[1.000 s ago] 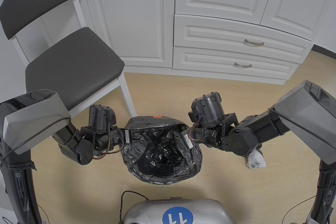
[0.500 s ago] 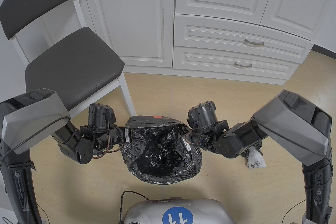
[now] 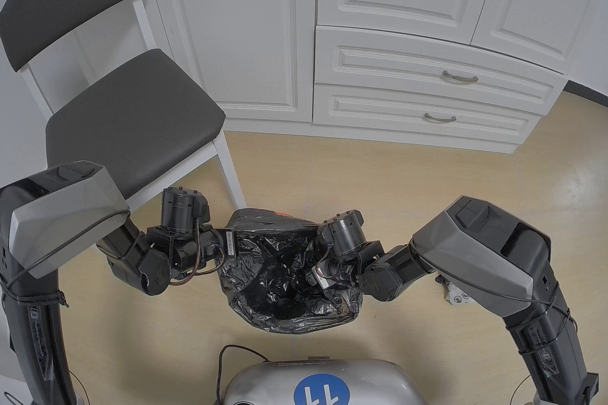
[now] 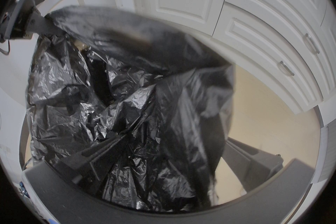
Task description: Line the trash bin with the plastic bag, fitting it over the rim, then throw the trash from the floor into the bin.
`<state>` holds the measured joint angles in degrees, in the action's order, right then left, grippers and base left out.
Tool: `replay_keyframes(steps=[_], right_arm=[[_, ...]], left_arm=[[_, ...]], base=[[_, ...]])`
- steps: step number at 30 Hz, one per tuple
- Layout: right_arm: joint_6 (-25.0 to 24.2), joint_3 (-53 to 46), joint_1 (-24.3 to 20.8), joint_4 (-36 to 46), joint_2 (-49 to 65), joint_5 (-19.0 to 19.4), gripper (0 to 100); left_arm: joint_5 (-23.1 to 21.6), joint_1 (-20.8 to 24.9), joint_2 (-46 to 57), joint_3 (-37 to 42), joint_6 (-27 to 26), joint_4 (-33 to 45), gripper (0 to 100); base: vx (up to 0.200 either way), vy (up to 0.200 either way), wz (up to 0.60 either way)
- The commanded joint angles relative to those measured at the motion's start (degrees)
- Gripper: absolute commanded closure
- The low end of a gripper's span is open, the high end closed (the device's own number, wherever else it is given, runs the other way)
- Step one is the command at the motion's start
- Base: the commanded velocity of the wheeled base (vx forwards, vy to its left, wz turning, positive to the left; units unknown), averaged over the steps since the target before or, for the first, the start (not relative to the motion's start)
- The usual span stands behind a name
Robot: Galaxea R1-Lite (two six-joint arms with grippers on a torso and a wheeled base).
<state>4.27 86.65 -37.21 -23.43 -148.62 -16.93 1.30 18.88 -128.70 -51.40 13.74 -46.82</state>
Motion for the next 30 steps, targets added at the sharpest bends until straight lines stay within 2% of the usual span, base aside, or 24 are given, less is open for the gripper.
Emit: replay_keyframes(steps=[1,11,15,21,30], right_arm=[[-0.14,0.19,-0.06,-0.04,-1.68,-0.03,0],[-1.28,-12.38,-0.76,-0.56,16.6,-0.12,0],[-2.86,-18.01,-1.82,-3.38,21.26,0.06,0],[-3.92,-19.15,-0.41,-10.5,18.01,-0.21,0],[-3.92,-15.55,1.87,-10.76,11.15,-0.29,0]], left_arm=[[0.01,-0.34,-1.21,-0.99,0.76,-0.02,100],[0.45,-0.95,-2.79,-4.59,4.89,-0.29,100],[0.54,-0.78,-2.26,-5.03,6.04,-0.46,100],[0.63,-0.43,-2.17,-5.65,7.62,-0.81,100],[0.72,-0.34,-2.35,-8.63,12.72,-1.25,100]], base=[[0.0,0.0,0.0],[0.0,0.0,0.0],[0.0,0.0,0.0],[0.0,0.0,0.0],[0.0,0.0,0.0]])
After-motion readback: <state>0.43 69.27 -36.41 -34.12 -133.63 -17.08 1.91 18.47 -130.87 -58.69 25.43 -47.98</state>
